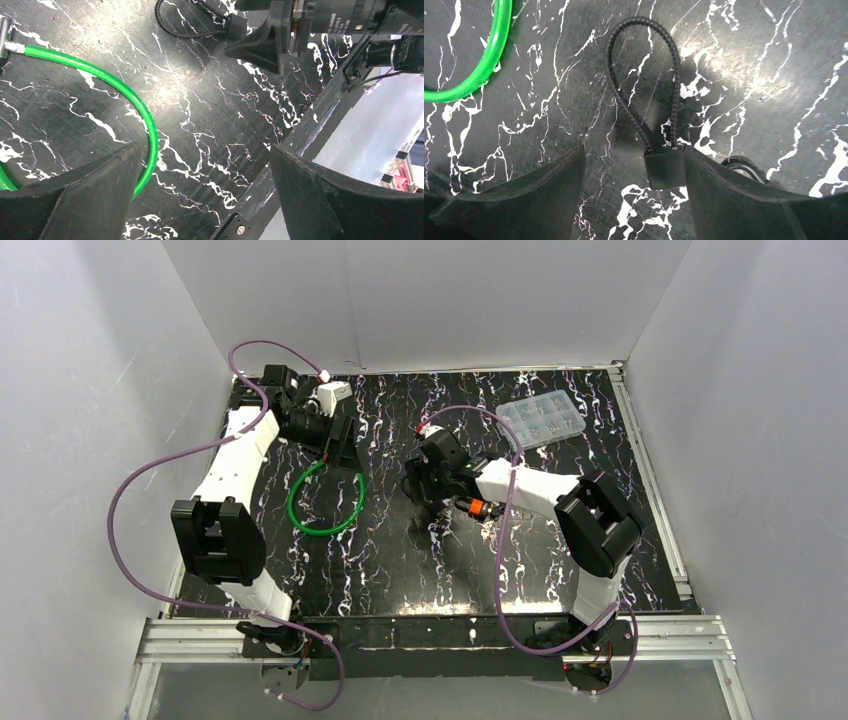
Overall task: Unlock with the key
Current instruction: Move the lock to the center of the board.
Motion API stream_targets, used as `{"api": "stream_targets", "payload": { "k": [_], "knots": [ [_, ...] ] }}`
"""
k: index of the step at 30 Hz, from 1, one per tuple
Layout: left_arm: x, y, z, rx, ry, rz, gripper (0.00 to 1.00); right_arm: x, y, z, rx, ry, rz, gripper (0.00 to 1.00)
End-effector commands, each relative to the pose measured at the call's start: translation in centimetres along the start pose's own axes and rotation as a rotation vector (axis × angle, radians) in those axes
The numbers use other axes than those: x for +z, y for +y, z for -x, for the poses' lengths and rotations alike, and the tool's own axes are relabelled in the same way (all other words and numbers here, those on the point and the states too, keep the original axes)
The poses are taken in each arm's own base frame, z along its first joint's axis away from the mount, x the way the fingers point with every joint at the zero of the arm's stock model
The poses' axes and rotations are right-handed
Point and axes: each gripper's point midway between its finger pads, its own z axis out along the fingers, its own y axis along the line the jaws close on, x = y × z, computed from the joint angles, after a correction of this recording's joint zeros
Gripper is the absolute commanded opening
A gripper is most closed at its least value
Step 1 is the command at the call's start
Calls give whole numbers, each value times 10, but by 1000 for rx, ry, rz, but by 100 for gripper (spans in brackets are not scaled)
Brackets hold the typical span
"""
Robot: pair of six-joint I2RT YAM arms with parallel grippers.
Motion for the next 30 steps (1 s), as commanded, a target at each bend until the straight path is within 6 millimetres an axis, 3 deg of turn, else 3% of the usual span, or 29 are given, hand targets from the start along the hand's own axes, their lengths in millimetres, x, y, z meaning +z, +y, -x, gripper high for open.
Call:
{"api": "stream_targets", "payload": {
  "k": [1,7,14,30],
  "knots": [
    [-11,-22,0,20,-21,-41,98,1,21,3,-7,-17,43,76],
    [-12,-26,-3,34,-34,-45,98,-1,27,-10,-21,-4,44,69],
    [-12,-28,-4,34,-37,-48,98,-7,25,3,-45,-37,21,69],
    [-14,-29,-6,36,-34,-42,98,23,26,-20,-73,43,41,68]
  ]
}}
